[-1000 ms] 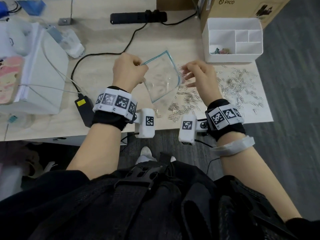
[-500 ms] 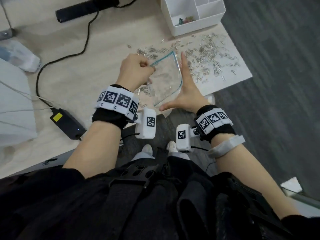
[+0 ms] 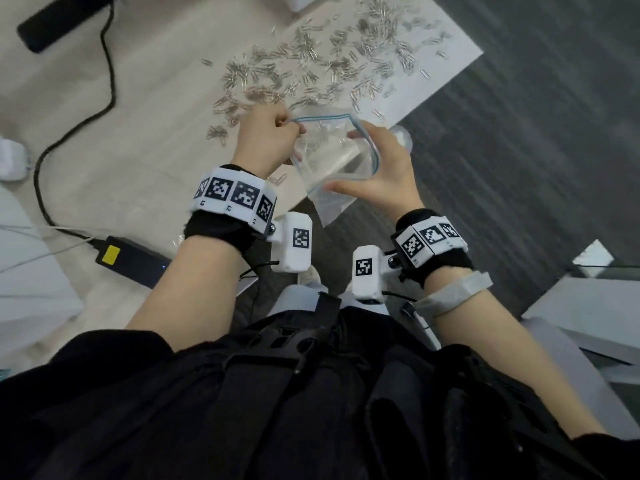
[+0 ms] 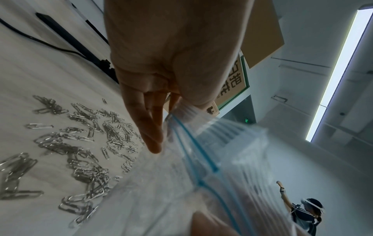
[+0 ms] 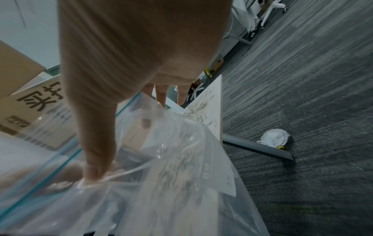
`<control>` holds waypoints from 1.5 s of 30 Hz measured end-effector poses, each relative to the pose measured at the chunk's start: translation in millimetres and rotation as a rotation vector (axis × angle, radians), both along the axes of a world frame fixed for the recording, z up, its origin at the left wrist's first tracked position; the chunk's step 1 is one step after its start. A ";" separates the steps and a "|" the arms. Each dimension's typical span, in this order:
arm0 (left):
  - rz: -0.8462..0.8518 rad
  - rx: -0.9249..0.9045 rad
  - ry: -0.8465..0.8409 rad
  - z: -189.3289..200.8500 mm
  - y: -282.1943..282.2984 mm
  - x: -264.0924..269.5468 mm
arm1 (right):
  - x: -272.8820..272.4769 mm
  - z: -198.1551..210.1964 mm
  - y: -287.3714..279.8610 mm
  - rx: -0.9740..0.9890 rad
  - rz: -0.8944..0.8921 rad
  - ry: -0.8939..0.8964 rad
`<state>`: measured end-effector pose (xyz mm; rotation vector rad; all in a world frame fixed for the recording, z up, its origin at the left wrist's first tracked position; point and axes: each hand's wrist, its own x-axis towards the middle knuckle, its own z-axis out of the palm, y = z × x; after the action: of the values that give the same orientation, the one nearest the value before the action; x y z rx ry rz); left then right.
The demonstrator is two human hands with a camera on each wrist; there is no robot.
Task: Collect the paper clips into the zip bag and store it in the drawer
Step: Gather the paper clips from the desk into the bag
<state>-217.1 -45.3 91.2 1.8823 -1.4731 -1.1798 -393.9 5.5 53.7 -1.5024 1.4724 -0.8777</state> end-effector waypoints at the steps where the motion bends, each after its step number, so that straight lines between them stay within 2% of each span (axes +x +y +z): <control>1: 0.003 0.006 0.006 -3.5 2.0 -2.3 | -2.9 -3.2 4.4 0.002 -0.021 -0.001; 9: 0.046 0.057 0.072 -20.6 27.4 -33.5 | -28.5 -30.0 42.8 0.114 -0.155 -0.111; 13: 0.060 0.037 0.092 -26.7 41.6 -43.9 | -40.6 -40.9 63.5 0.202 -0.054 -0.132; 17: 0.058 0.029 0.088 -33.8 52.7 -50.1 | -43.6 -40.5 74.5 0.247 0.037 -0.071; 23: -0.008 0.048 0.080 -36.1 53.2 -54.4 | -29.1 -40.7 76.3 0.205 -0.158 -0.106; 27: -0.023 0.092 0.131 -40.4 46.4 -47.5 | -16.7 -47.1 70.3 0.056 -0.194 -0.017; 34: -0.079 0.128 0.166 -51.6 30.2 -30.0 | 0.6 -59.2 67.5 0.015 -0.374 -0.145; 37: -0.090 0.146 0.179 -57.4 24.1 -23.3 | 6.2 -62.8 66.0 0.053 -0.444 -0.308; 39: -0.096 0.164 0.162 -63.7 20.9 -17.7 | 7.3 -63.0 65.8 0.093 -0.468 -0.355; 45: -0.082 0.188 0.128 -82.1 20.6 -3.6 | 10.6 -79.4 66.7 0.171 -0.488 -0.244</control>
<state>-220.6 -24.7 9.1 1.8409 -1.4241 -1.4947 -383.3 72.2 -25.7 -0.8852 1.7065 -1.1399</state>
